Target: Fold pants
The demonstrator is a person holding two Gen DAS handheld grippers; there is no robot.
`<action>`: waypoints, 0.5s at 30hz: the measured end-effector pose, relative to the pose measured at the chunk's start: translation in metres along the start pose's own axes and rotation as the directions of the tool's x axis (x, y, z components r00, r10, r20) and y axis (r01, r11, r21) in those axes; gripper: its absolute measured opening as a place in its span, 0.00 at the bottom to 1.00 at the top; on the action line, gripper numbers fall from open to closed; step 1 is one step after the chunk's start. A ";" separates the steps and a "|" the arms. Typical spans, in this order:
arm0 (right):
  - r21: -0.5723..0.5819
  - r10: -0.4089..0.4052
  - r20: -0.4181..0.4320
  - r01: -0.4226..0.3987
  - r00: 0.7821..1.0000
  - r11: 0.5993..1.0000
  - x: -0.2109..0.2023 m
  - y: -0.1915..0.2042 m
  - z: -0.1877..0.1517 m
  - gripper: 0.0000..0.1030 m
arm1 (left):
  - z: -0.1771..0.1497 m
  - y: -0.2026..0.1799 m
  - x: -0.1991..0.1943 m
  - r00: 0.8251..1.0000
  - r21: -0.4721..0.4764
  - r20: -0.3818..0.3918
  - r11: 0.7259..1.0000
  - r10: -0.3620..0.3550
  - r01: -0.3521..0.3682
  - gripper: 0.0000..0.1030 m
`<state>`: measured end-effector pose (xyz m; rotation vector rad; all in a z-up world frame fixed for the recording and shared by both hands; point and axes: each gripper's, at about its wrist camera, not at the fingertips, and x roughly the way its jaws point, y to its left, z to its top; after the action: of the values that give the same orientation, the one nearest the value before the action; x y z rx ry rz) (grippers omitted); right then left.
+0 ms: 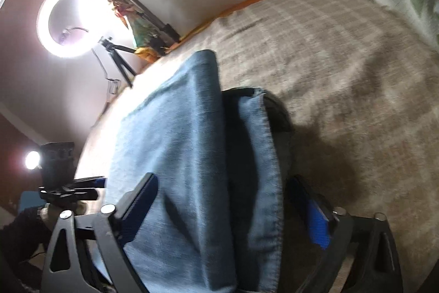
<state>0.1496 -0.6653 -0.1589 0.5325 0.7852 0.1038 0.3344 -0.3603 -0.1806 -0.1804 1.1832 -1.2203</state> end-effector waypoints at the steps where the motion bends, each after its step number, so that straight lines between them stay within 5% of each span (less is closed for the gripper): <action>1: 0.003 0.021 -0.007 -0.021 1.000 1.000 0.004 0.003 0.000 0.74 | 0.000 0.001 0.001 1.000 -0.009 0.005 1.000 -0.008 0.009 0.65; 2: 0.004 0.031 -0.011 -0.031 0.999 1.000 0.007 0.006 0.000 0.65 | 0.000 0.001 0.001 1.000 -0.009 0.014 1.000 -0.017 0.017 0.65; 6: -0.063 -0.010 0.001 0.010 1.000 0.998 0.012 0.024 -0.004 0.59 | 0.003 -0.006 0.007 1.000 0.024 0.015 1.000 -0.012 0.012 0.65; 8: -0.056 -0.021 0.010 0.022 1.000 0.998 0.009 0.025 -0.004 0.47 | 0.004 -0.006 0.007 1.000 0.027 0.022 0.999 -0.021 0.020 0.64; 13: -0.069 -0.068 0.041 0.071 0.997 0.995 -0.002 0.035 -0.007 0.29 | 0.005 0.001 0.007 0.999 0.017 0.043 1.000 -0.007 0.007 0.32; 15: -0.078 -0.092 0.047 0.096 0.995 0.992 -0.004 0.039 -0.007 0.25 | 0.004 0.004 0.005 0.999 0.012 0.053 1.000 -0.011 0.011 0.29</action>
<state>0.1462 -0.6302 -0.1415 0.4201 0.7590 0.0359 0.3396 -0.3644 -0.1848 -0.2091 1.1302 -1.2252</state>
